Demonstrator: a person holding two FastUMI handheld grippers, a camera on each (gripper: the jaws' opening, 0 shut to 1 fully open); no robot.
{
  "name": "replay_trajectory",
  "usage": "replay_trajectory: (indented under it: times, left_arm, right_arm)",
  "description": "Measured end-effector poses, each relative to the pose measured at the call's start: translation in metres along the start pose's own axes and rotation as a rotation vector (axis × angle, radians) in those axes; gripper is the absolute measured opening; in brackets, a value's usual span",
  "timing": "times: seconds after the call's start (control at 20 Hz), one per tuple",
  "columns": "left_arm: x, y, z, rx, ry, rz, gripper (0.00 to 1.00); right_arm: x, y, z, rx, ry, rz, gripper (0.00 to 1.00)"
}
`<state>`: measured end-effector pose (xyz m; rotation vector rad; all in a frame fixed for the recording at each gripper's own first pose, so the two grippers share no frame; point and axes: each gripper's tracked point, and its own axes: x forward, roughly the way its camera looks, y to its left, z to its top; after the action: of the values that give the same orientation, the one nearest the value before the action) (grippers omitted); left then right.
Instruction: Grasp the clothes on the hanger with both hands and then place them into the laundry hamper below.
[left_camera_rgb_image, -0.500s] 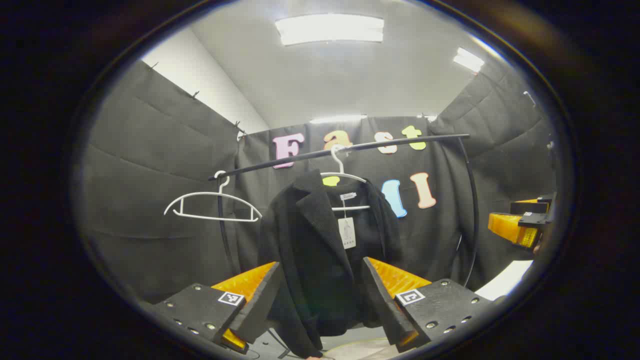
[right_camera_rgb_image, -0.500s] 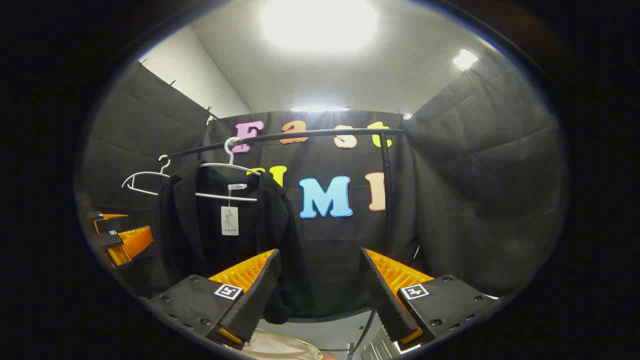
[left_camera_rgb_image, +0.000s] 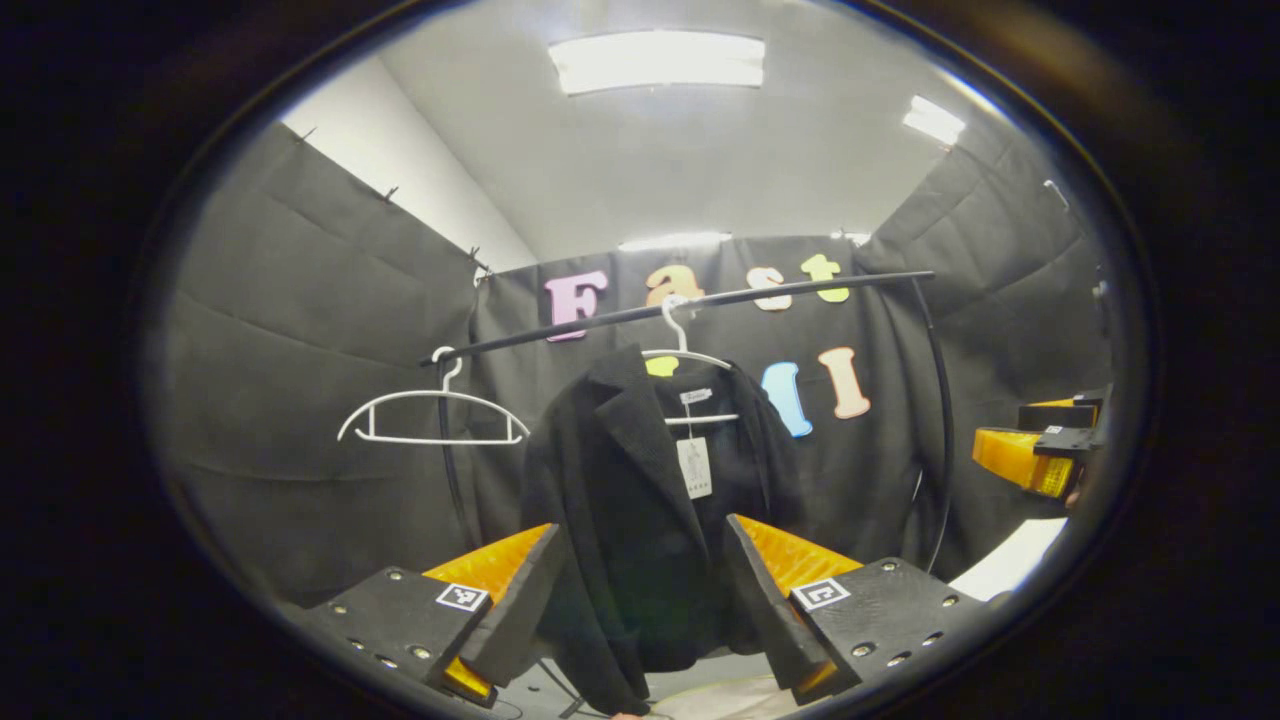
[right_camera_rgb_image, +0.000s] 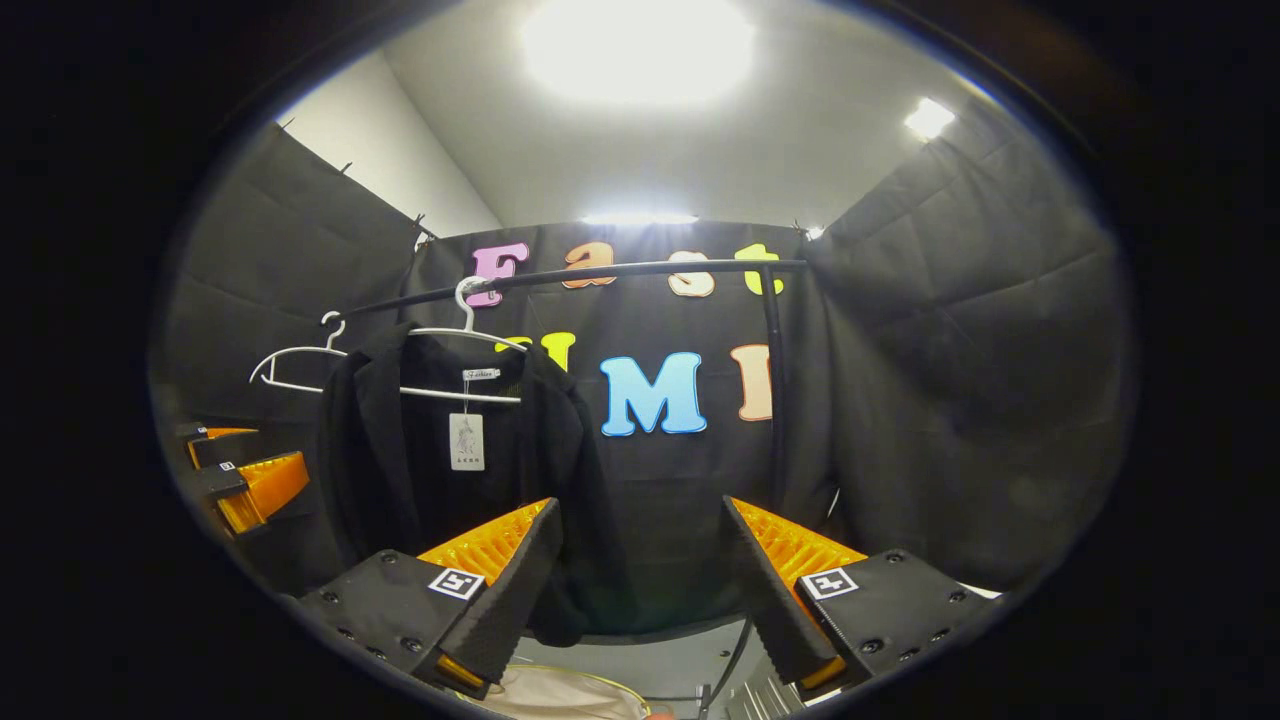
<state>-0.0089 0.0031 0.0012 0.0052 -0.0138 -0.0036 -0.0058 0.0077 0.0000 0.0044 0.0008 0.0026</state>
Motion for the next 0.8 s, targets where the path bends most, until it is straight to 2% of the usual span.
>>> replay_trajectory:
  times: [0.05,0.4,0.8]
  left_arm:
    - [0.0,0.0,0.0,0.0,0.0,-0.001,0.94]
    - [0.008,0.007,-0.003,-0.002,-0.002,-0.012,0.94]
    - [0.022,0.012,0.001,-0.008,-0.025,-0.045,0.94]
  right_arm:
    - [0.001,0.001,0.0,-0.002,0.0,-0.001,0.96]
    - [0.003,0.013,0.0,0.003,-0.001,-0.007,0.99]
    - [0.014,0.042,0.002,0.028,-0.009,0.012,0.97]
